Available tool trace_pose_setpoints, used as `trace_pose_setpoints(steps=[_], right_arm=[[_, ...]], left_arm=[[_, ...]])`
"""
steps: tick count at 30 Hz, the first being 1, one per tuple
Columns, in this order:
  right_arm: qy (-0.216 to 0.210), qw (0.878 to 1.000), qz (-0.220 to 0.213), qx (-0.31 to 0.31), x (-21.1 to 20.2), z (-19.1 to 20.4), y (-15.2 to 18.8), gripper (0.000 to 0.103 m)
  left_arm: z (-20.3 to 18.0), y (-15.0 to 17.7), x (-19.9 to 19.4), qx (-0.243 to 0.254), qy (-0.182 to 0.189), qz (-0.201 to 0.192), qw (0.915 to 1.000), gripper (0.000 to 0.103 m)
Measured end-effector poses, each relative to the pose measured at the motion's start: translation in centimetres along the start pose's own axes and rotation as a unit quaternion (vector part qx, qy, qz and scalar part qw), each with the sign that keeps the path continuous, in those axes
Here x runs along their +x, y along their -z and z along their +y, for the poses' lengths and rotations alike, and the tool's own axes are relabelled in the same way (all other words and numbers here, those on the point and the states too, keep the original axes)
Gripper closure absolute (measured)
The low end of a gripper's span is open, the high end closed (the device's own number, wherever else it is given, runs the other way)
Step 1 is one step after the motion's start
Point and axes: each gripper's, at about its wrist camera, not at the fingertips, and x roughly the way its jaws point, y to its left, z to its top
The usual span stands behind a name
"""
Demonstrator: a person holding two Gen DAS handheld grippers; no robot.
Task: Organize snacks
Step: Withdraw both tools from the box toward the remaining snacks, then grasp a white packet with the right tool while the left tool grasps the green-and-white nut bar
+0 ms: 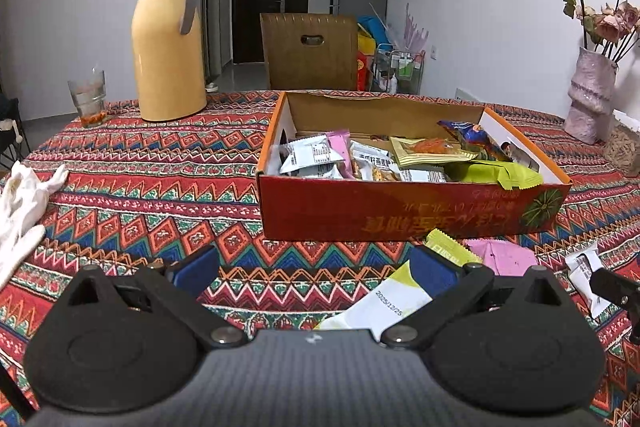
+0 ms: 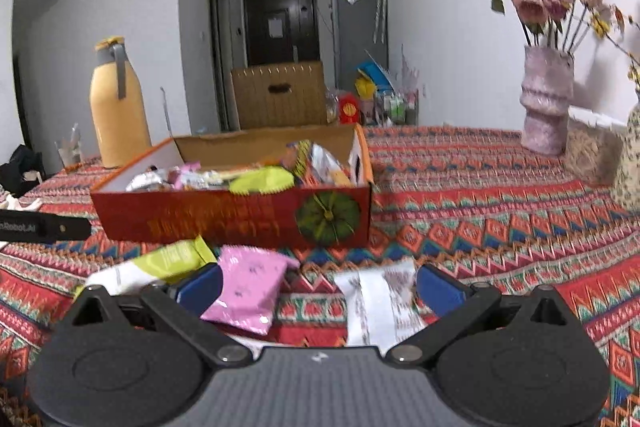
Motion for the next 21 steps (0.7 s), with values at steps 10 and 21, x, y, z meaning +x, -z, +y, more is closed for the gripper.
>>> trace_pose_setpoints(steps=[10,21], right_arm=[[0.014,0.999,0.037,0.0,1.1,-1.5,0.3,0.0],[0.039,0.992,0.117,0.004,6.3,-3.5,-0.1,0.016]], left_arm=[[-0.5,1.1,0.7,0.008,0.011,0.01,0.9999,0.0],[-0.1,1.3,2.2,-0.004,0.004,0.038,0.9993,0.0]])
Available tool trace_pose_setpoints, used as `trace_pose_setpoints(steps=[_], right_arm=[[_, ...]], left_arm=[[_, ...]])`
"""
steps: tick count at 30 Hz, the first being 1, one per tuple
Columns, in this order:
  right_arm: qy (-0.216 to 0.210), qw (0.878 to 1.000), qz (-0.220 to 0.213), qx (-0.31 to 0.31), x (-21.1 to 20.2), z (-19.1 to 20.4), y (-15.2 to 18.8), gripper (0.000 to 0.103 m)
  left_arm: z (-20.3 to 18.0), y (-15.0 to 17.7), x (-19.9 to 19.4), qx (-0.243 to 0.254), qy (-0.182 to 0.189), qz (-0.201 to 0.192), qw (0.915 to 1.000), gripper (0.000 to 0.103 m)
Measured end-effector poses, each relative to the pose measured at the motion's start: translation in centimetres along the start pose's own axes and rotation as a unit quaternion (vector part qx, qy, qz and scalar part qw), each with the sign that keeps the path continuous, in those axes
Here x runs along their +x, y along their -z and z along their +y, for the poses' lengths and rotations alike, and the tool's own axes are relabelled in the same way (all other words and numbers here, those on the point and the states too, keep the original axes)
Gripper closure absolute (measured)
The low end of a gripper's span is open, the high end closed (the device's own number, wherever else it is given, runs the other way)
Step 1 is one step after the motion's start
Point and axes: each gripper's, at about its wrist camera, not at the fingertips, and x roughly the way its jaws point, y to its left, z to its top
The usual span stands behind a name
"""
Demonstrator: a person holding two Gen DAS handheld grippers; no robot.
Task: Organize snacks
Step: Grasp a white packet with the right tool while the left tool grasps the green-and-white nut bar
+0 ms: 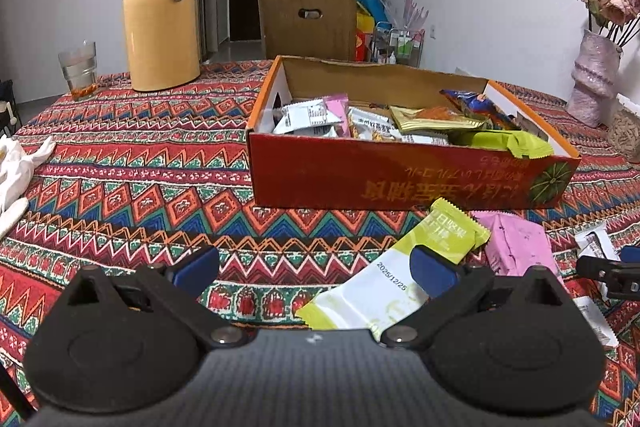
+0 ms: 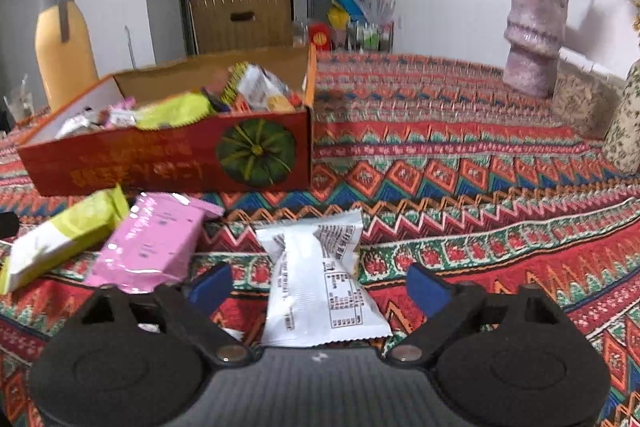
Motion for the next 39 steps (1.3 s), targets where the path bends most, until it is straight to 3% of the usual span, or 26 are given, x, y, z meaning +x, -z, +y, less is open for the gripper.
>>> trace_pose_setpoints(steps=[6,8,10,11,13,26,32,39], right_arm=[[-0.002,1.0,-0.002,-0.009,0.7,0.3,0.1,0.023],[-0.006,1.0,-0.007,-0.015,0.6,0.5,0.2,0.03],[-0.011,1.0,-0.014,-0.019,0.3,0.7,0.3,0.05],[-0.012,1.0,-0.018,-0.022,0.2,0.8,0.4,0.055],[-0.012,0.999,-0.023,-0.023,0.0,0.9,0.5,0.058],[-0.013,0.996,-0.083,0.007,-1.6,0.2,1.1,0.062],[-0.029,0.995,-0.097,0.017,-2.0,-0.1,1.2,0.062],[-0.045,0.992,-0.114,0.025,-2.6,-0.5,1.4,0.062]], left_arm=[[0.2,0.0,0.5,-0.006,0.004,0.011,0.9999,0.0],[0.4,0.0,0.6,-0.009,0.005,0.015,0.9998,0.0],[0.4,0.0,0.6,-0.012,0.007,0.016,0.9998,0.0],[0.5,0.0,0.7,-0.013,0.007,0.016,0.9998,0.0],[0.4,0.0,0.7,-0.012,0.007,0.016,0.9998,0.0],[0.3,-0.2,0.8,-0.011,-0.001,0.023,0.9997,0.0],[-0.6,-0.8,0.5,-0.001,0.021,0.035,0.9992,0.0],[-2.1,-0.7,1.3,0.035,0.025,0.062,0.9972,0.0]])
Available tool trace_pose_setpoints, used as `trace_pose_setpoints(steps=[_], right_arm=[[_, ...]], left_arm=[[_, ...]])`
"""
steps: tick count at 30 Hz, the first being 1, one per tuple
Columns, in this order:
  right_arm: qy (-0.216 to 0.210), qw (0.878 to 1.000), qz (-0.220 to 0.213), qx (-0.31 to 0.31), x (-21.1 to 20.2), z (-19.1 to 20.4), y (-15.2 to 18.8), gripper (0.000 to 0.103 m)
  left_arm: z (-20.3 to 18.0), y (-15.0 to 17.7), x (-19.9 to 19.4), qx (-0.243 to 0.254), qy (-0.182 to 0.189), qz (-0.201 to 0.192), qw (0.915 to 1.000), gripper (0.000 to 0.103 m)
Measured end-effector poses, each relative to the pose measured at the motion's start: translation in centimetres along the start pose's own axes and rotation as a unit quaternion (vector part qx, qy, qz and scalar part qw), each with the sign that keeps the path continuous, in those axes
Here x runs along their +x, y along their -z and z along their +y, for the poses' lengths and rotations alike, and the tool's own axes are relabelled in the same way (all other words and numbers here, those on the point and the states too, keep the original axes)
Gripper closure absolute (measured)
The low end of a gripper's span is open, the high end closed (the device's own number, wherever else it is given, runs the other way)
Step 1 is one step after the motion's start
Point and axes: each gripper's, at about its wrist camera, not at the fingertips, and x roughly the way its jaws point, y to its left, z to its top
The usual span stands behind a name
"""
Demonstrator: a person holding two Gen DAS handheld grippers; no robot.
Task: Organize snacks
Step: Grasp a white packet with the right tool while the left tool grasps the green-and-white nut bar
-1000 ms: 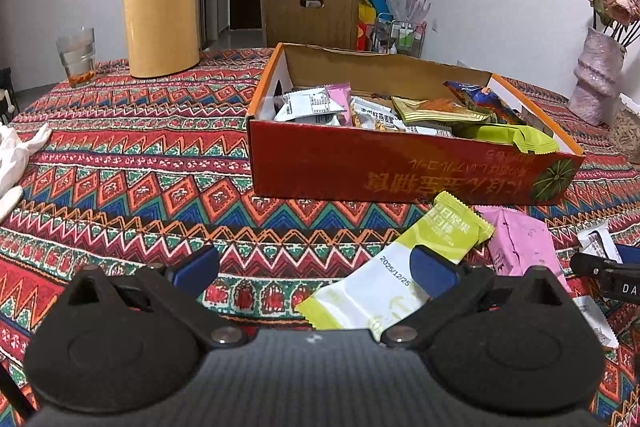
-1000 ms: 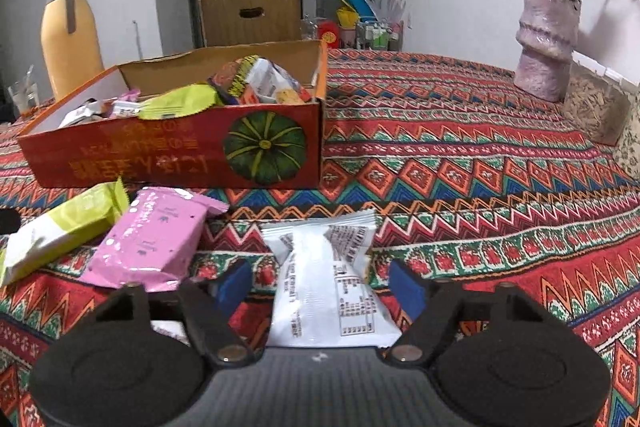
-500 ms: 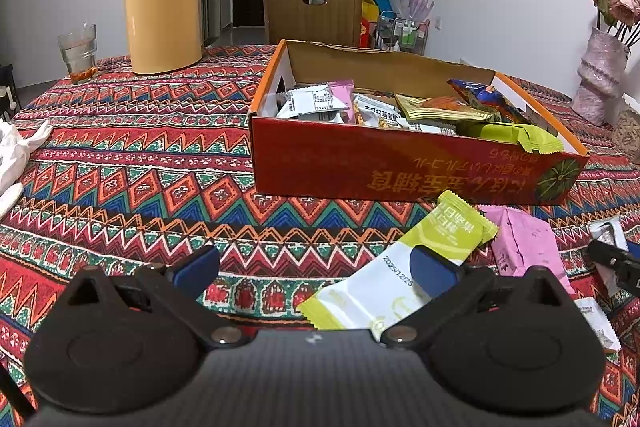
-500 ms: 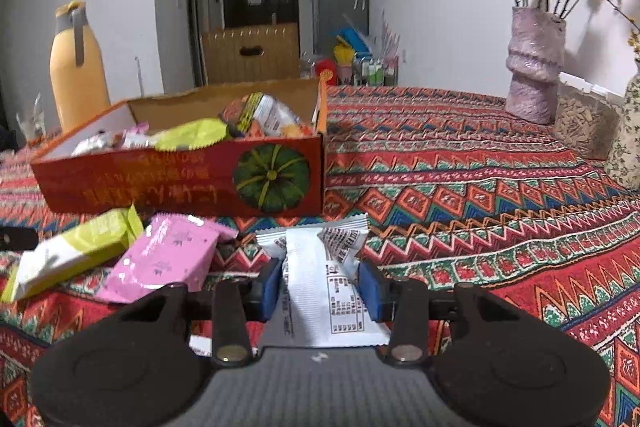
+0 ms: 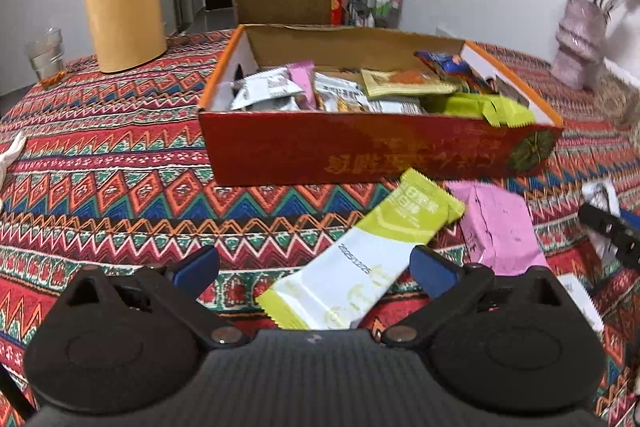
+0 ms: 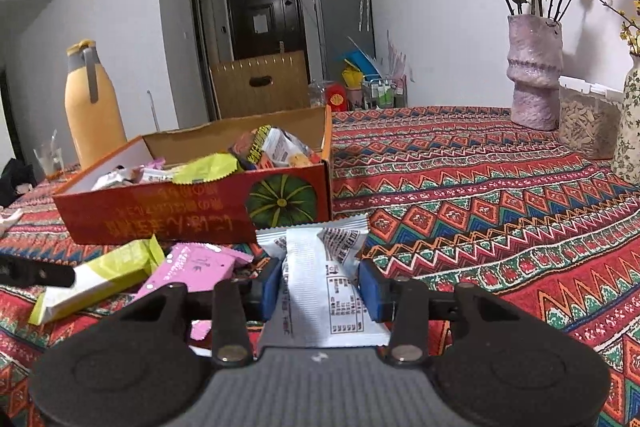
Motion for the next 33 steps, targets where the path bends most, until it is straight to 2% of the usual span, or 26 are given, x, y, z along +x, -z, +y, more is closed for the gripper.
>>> trace_pose_setpoints(steps=[9,15,19,21,23,25,27,30,33], right_arm=[[-0.011,1.0,-0.012,0.007,-0.5,-0.3,0.0,0.061],[-0.017,1.0,-0.016,0.009,-0.6,-0.4,0.1,0.061],[-0.021,1.0,-0.016,0.01,-0.6,-0.4,0.1,0.061],[-0.022,1.0,-0.015,0.01,-0.6,-0.3,0.1,0.061],[-0.021,1.0,-0.015,0.01,-0.6,-0.3,0.1,0.061],[-0.021,1.0,-0.015,0.01,-0.6,-0.3,0.1,0.061],[-0.021,1.0,-0.012,0.009,-0.5,-0.3,0.2,0.061],[-0.02,1.0,-0.011,0.009,-0.4,-0.3,0.2,0.061],[-0.018,1.0,-0.009,0.008,-0.3,-0.2,0.3,0.061]], left_arm=[[-2.3,0.0,1.6,0.056,-0.002,0.032,0.9979,0.0],[-3.0,-0.5,2.9,0.059,-0.005,0.032,0.9977,0.0],[-3.4,-0.9,3.6,0.061,0.008,0.032,0.9976,0.001],[-3.7,-0.9,4.0,0.064,0.019,0.037,0.9971,0.009],[-3.7,-0.9,4.1,0.061,0.028,0.039,0.997,0.012],[-3.7,-0.9,3.9,0.059,0.035,0.038,0.9969,0.024],[-3.6,-0.9,3.5,0.06,0.039,0.035,0.9968,0.043],[-3.5,-0.8,3.0,0.055,0.044,0.034,0.997,0.058],[-3.5,-0.6,2.6,0.046,0.04,0.03,0.9977,0.064]])
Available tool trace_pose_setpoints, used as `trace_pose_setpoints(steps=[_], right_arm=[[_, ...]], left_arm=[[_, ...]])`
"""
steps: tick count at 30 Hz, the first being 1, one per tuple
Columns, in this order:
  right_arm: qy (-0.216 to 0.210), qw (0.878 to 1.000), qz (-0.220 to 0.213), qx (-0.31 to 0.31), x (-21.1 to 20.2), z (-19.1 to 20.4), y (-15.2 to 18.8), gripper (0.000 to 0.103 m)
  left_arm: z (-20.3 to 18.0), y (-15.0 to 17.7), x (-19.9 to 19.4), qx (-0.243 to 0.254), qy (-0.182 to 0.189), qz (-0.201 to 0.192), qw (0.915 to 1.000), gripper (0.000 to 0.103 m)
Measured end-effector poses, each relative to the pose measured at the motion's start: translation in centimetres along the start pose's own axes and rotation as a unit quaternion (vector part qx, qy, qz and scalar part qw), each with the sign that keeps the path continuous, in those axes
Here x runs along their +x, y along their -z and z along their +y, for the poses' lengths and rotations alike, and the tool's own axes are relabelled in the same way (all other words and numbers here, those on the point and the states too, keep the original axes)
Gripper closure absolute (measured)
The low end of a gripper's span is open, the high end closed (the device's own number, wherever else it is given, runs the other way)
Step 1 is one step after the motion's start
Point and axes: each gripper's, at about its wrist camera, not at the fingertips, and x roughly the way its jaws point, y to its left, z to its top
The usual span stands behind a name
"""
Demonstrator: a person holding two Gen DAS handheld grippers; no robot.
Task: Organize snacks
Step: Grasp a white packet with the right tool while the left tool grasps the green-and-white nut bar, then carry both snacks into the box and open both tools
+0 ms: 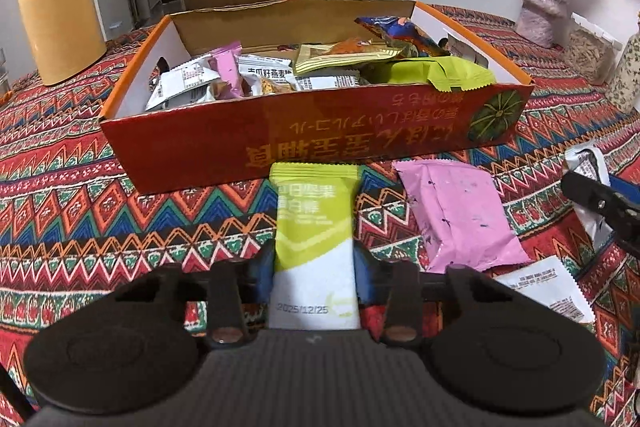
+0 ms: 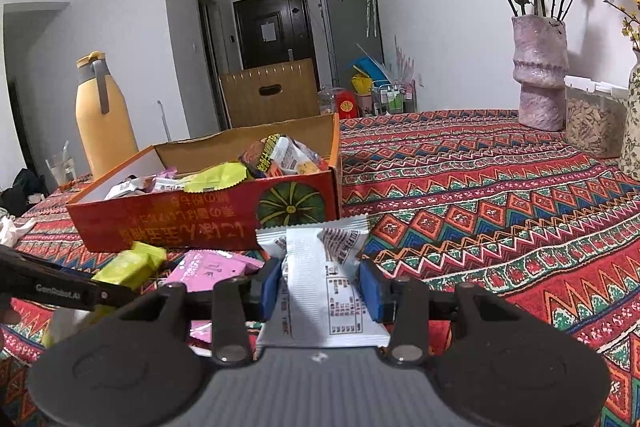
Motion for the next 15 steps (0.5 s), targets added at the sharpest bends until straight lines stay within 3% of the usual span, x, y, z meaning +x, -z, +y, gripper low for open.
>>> trace_pose_setpoints(steps=[15], right_arm=[[0.008,1.0,-0.006,-0.016,-0.4,0.6,-0.2,0.061]], left_arm=[[0.0,0.6,-3.8,-0.007,-0.011,-0.049,0.9987,0.065]])
